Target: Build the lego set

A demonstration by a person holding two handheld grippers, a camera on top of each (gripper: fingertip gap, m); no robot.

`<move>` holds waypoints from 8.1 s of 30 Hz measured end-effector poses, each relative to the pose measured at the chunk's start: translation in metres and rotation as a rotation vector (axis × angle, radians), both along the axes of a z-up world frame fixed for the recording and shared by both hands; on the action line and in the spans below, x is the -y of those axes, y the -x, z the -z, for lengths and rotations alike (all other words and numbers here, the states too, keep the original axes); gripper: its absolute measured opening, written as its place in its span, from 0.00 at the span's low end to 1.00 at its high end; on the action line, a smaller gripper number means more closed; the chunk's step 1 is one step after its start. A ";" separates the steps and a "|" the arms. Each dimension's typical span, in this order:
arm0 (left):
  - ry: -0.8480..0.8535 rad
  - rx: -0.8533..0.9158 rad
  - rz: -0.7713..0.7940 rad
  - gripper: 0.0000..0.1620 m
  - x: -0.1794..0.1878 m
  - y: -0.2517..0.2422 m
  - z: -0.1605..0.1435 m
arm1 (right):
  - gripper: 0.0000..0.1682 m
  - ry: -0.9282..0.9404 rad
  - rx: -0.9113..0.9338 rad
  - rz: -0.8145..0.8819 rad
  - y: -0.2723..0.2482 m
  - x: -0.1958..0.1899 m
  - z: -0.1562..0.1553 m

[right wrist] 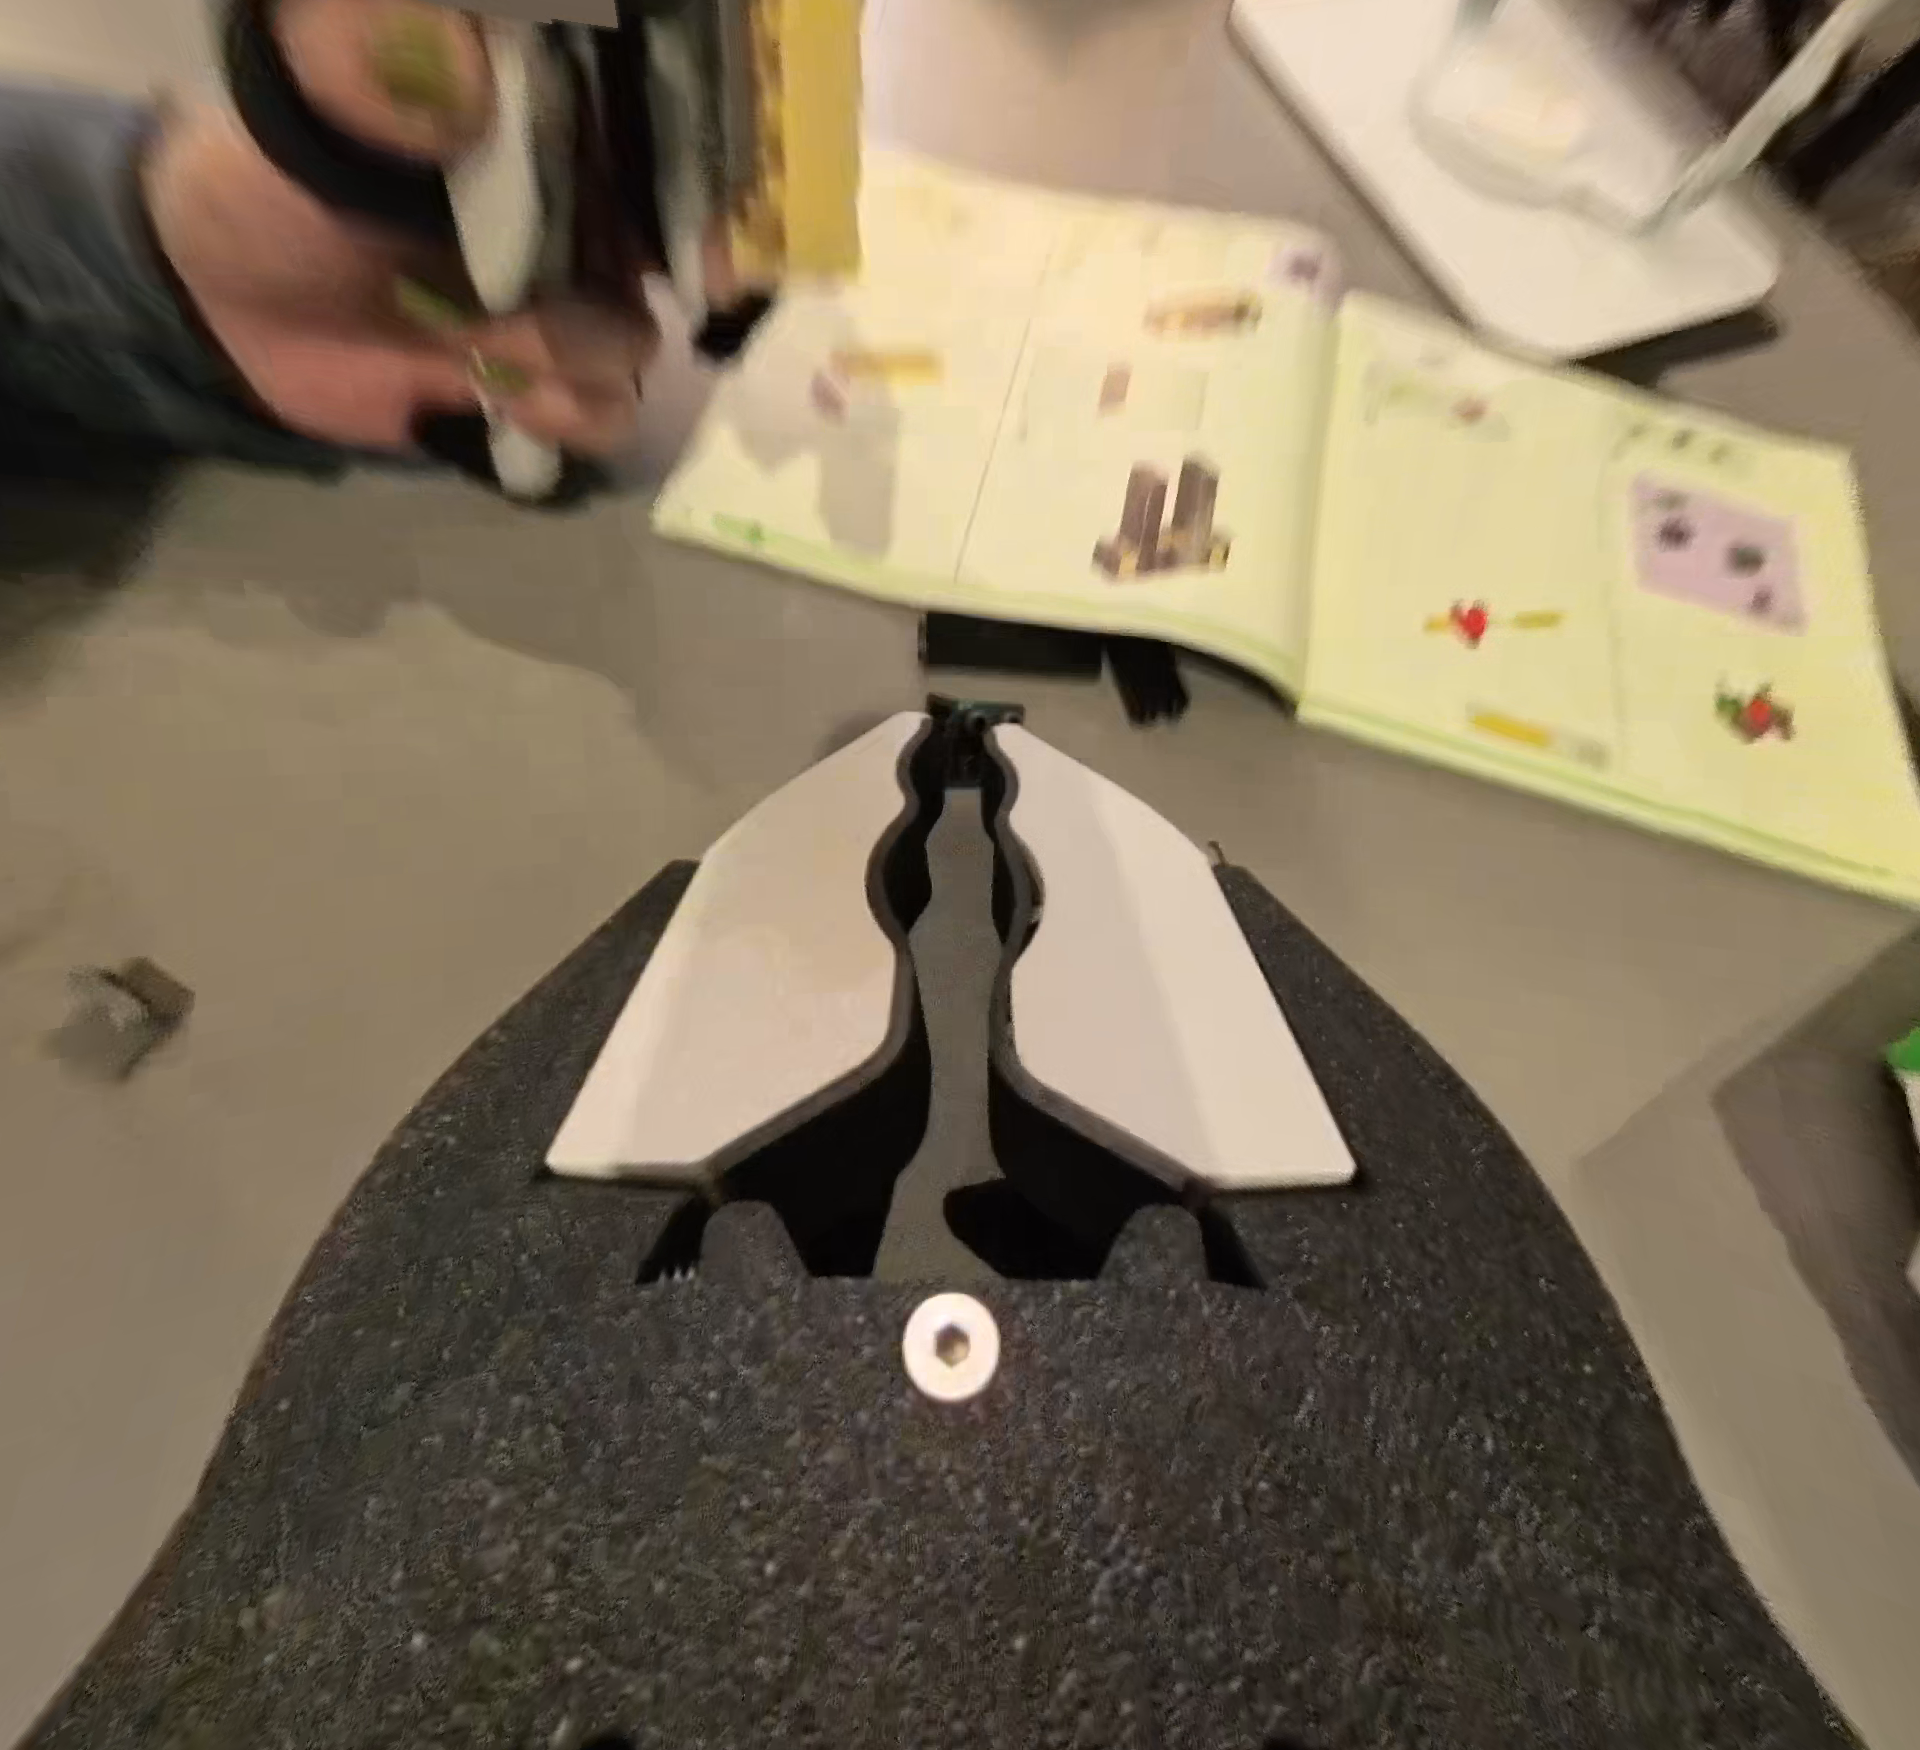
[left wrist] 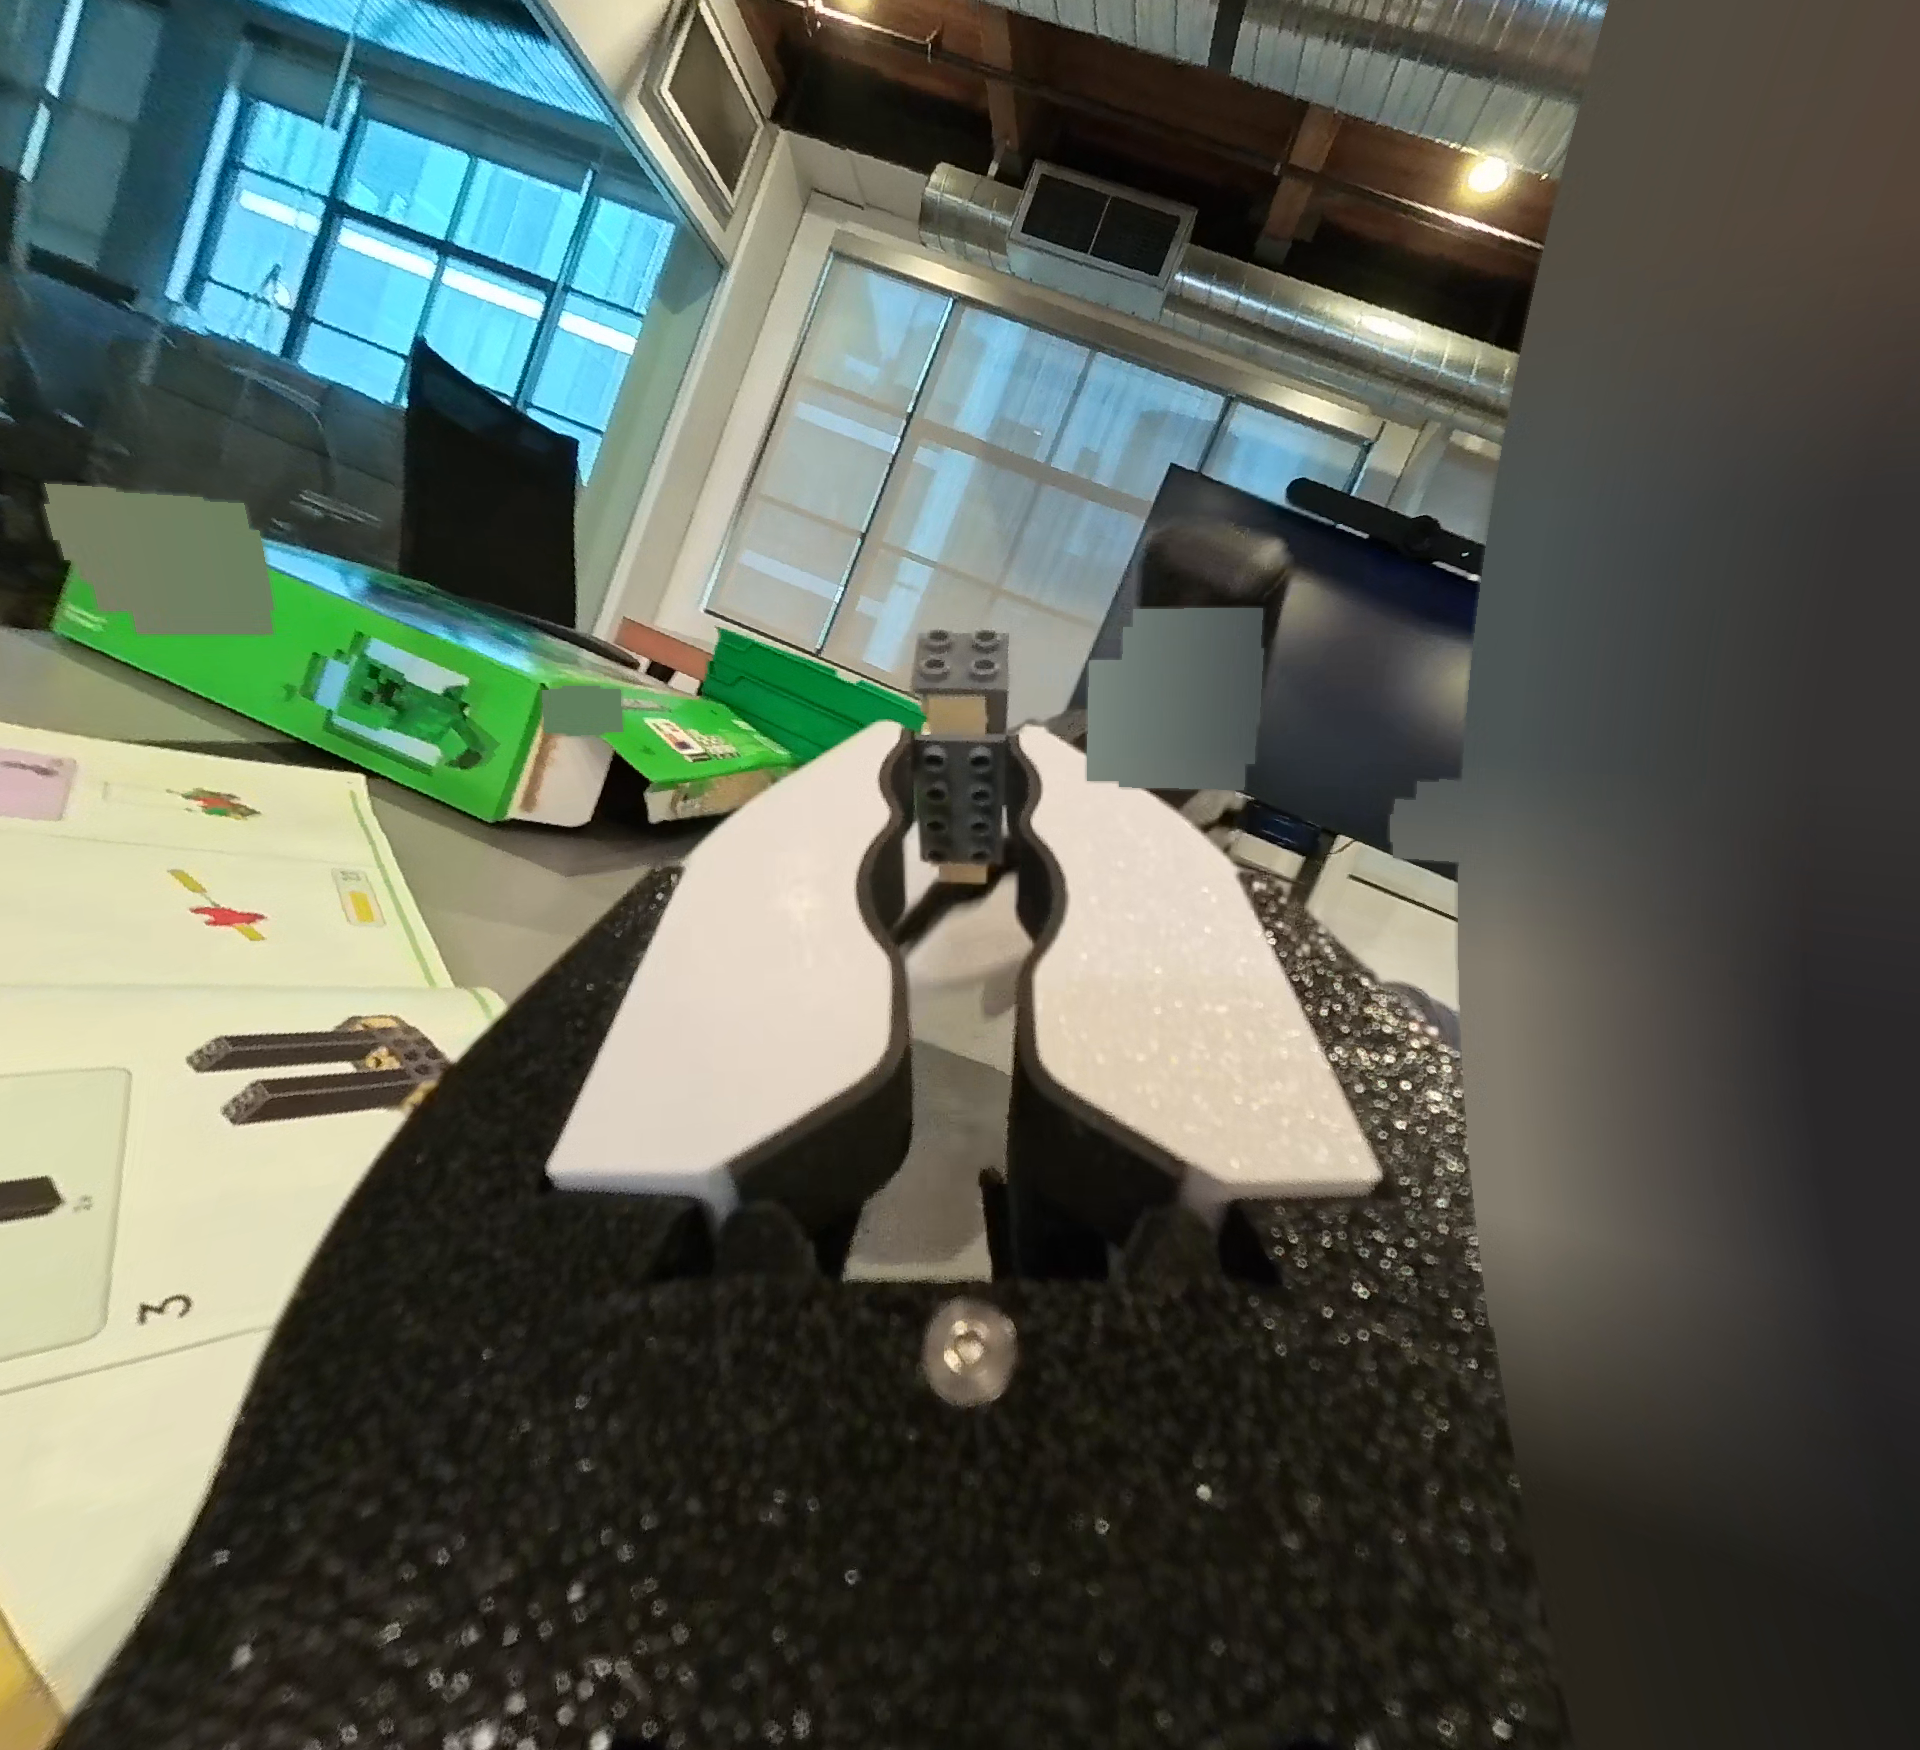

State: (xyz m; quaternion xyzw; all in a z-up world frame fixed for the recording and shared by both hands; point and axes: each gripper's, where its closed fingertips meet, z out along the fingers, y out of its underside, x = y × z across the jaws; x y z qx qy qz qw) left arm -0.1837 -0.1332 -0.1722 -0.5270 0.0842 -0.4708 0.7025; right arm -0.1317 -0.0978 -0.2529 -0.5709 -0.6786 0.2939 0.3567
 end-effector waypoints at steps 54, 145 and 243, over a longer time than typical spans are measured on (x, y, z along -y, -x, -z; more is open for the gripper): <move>-0.040 -0.069 0.003 0.10 0.003 -0.011 0.001 | 0.06 0.107 -0.386 -0.134 0.042 0.039 -0.082; -0.126 -0.016 0.129 0.09 0.018 -0.022 -0.013 | 0.11 0.440 -0.601 -0.291 0.034 0.053 -0.093; -0.392 0.383 -0.057 0.09 0.039 0.027 -0.044 | 0.09 0.278 -0.103 -0.201 0.080 0.073 -0.116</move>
